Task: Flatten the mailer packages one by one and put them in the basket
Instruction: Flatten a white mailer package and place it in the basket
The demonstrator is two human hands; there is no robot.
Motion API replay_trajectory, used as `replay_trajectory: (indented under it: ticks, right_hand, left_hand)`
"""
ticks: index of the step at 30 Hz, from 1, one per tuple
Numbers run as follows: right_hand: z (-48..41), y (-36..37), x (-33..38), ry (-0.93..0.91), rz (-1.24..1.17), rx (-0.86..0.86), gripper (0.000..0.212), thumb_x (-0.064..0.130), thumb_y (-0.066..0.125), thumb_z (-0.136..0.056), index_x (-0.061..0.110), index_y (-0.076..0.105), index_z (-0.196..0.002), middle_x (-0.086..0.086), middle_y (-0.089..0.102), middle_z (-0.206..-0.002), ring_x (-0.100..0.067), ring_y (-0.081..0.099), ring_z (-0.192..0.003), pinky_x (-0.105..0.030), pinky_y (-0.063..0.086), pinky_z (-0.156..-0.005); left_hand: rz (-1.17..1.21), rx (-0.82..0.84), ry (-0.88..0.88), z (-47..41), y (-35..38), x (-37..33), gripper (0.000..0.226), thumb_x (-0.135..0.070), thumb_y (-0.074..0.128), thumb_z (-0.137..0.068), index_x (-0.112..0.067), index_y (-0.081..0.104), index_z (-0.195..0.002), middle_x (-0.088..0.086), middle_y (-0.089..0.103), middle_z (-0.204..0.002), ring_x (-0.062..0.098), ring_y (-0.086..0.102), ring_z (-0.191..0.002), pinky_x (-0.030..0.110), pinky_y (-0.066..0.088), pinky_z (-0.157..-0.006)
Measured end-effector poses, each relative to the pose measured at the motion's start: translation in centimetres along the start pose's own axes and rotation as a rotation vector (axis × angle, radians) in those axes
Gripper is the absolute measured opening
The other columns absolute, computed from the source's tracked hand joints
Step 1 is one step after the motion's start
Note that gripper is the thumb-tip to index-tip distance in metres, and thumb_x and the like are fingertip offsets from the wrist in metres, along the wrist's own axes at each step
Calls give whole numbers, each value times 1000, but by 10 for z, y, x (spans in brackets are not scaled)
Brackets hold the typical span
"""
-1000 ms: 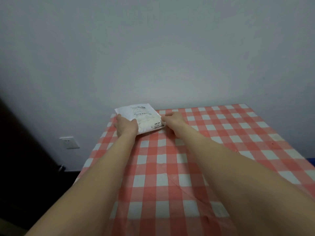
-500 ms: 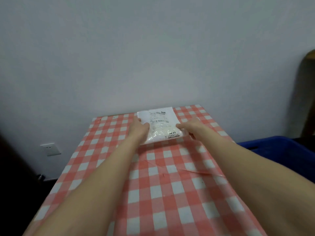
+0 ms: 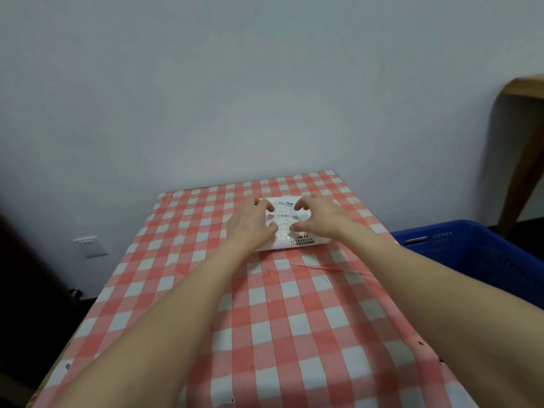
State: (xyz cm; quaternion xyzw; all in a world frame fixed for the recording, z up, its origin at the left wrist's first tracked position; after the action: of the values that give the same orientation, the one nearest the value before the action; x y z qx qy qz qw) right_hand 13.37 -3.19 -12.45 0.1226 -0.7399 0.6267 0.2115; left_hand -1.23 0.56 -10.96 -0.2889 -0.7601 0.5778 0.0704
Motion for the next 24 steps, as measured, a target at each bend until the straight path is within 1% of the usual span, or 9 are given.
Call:
replay_trajectory:
  ticks: [3,5,9,12,14,17,20,23,24]
  right_hand:
    - [-1,25,13,-63,156,161,57,44,73,-77,28,51,-127,3,45,-125,-18,49,-114,-32,44,-90]
    - [-1,36,14,-71,241,204,57,45,72,-76,30,50,-127,3,45,-125,-20,51,-114,-33,45,-88]
    - [-5,44,13,-55,304,272,52,46,73,-76,31,53,-122,4,49,-123,-20,52,-111,-33,45,-90]
    - [-9,47,13,-55,335,305,43,42,71,-80,29,55,-117,5,58,-118,-18,54,-104,-29,43,-82]
    - [-12,48,14,-61,355,309,39,40,70,-82,27,56,-116,5,60,-116,-19,55,-104,-29,42,-81]
    - [-16,52,15,-60,371,328,34,38,70,-83,26,56,-112,3,60,-113,-20,55,-101,-30,43,-80]
    - [-18,55,14,-65,353,337,25,35,69,-84,27,53,-101,2,59,-107,-19,52,-92,-32,43,-77]
    - [-17,53,16,-83,339,325,23,32,68,-86,26,56,-104,4,53,-97,-19,50,-89,-31,41,-75]
    - [-16,53,17,-81,323,324,21,31,68,-86,26,55,-101,5,52,-96,-19,51,-89,-30,41,-74]
  left_hand:
    - [-163,131,66,4,15,-6,46,-50,61,-81,-29,51,-121,-5,44,-121,16,48,-111,28,40,-76]
    - [-215,188,88,6,23,-3,52,-55,63,-78,-30,48,-122,-5,46,-119,17,51,-107,29,40,-75]
    - [-198,265,108,5,34,3,51,-51,67,-79,-30,50,-122,-7,52,-119,17,53,-106,28,38,-74]
    - [-167,282,110,1,40,3,45,-46,69,-79,-26,54,-117,-6,56,-117,18,54,-106,30,42,-80]
    - [-160,284,109,-1,43,3,39,-43,70,-80,-24,56,-112,-5,58,-112,17,55,-104,30,42,-78]
    - [-138,293,91,-4,45,3,31,-38,70,-81,-22,60,-106,-4,62,-106,18,56,-101,34,47,-80]
    - [-163,287,104,-5,46,1,26,-36,69,-83,-22,61,-102,-2,63,-102,20,57,-97,35,48,-79]
    - [-193,277,144,-6,45,-4,23,-35,68,-84,-20,62,-101,0,63,-103,23,58,-98,36,49,-79]
    - [-193,279,156,-7,44,-5,22,-34,67,-84,-20,62,-100,1,63,-104,23,58,-98,36,49,-78]
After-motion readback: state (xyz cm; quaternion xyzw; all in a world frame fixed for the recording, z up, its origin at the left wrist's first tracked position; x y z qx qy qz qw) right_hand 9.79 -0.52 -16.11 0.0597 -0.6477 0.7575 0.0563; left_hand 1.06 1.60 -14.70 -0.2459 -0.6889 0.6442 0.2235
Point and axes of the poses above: each hand's wrist, its own z-axis away from the middle knuckle, its own y-axis out of the palm, x = y × z, the point moved 9 cm from there along -z, towards the middle knuckle
